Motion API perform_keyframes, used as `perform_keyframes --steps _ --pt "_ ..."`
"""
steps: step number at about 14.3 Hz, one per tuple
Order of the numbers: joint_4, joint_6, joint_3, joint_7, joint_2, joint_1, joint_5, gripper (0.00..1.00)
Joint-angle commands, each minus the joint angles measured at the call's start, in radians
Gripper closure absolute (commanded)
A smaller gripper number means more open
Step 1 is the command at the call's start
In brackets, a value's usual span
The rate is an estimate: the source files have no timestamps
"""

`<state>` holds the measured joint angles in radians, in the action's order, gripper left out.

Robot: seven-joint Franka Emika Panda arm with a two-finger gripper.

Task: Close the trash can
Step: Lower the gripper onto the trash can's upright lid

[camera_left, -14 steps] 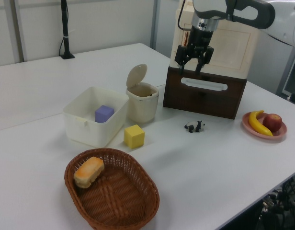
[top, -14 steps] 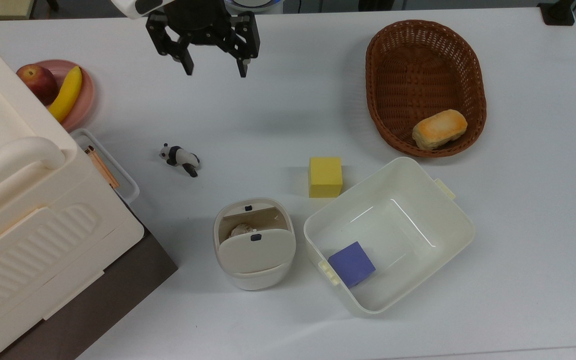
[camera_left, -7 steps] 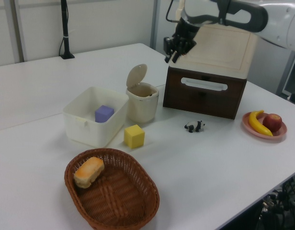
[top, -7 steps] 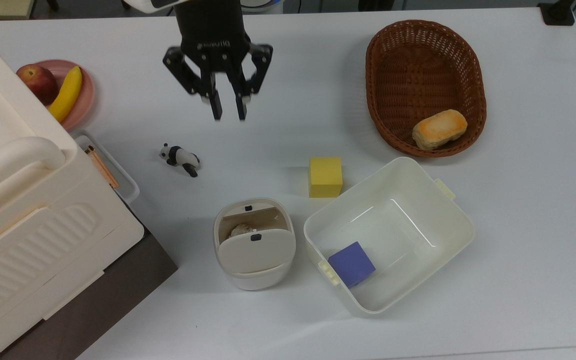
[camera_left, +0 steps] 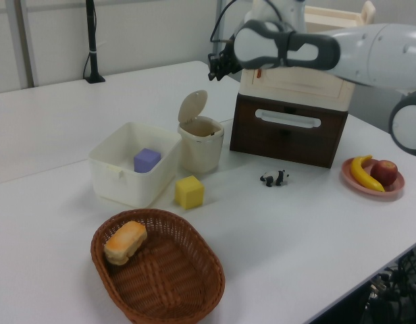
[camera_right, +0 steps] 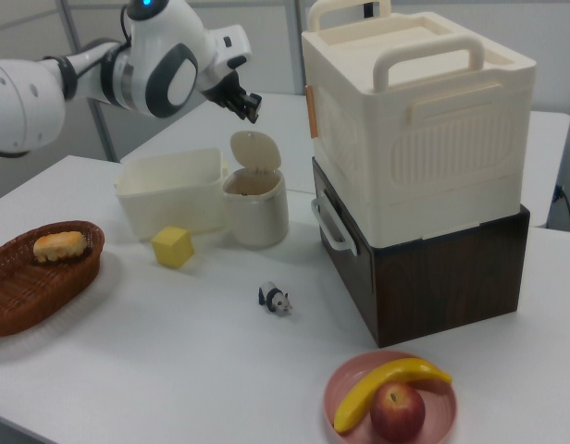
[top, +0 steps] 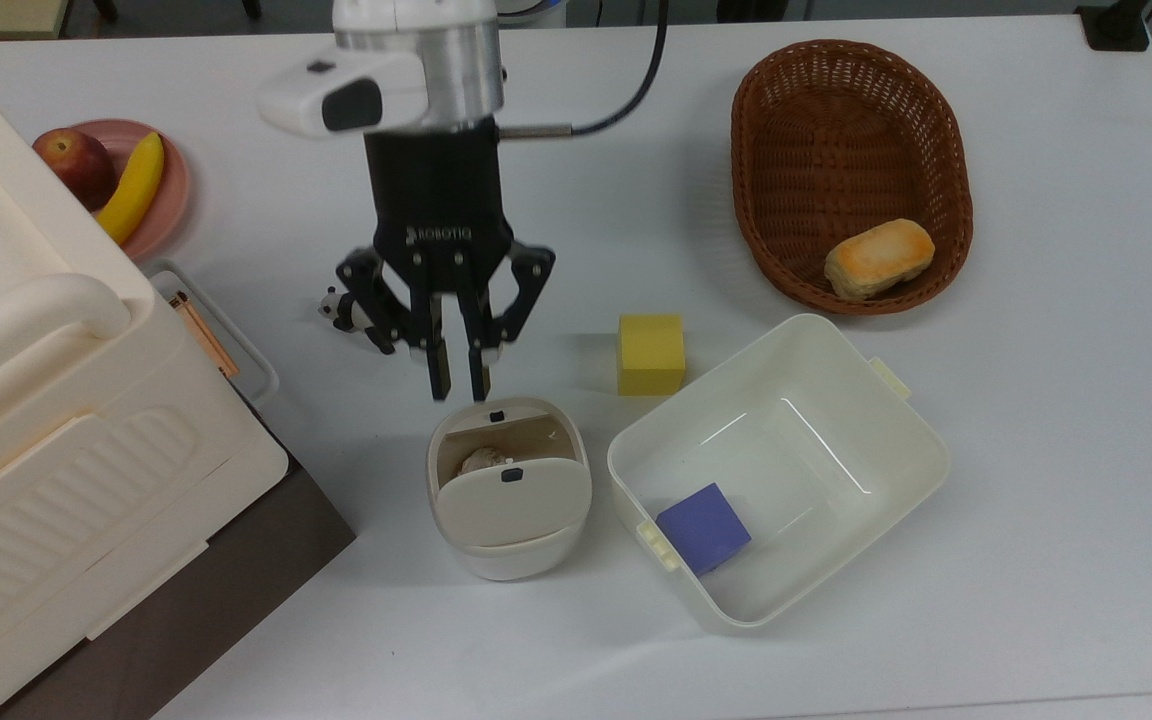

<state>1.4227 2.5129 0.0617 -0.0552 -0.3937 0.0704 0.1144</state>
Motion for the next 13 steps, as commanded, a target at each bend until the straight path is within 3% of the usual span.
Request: perform_keyframes --steps 1,9,13 --pt "-0.053 0.099 0.013 -0.025 -0.075 0.023 -0.021 0.73" --pt "-0.083 0.156 0.024 -0.037 -0.154 0.061 -0.036 0.74" --pt "-0.082 0.161 0.023 -0.037 -0.155 0.065 -0.047 0.92"
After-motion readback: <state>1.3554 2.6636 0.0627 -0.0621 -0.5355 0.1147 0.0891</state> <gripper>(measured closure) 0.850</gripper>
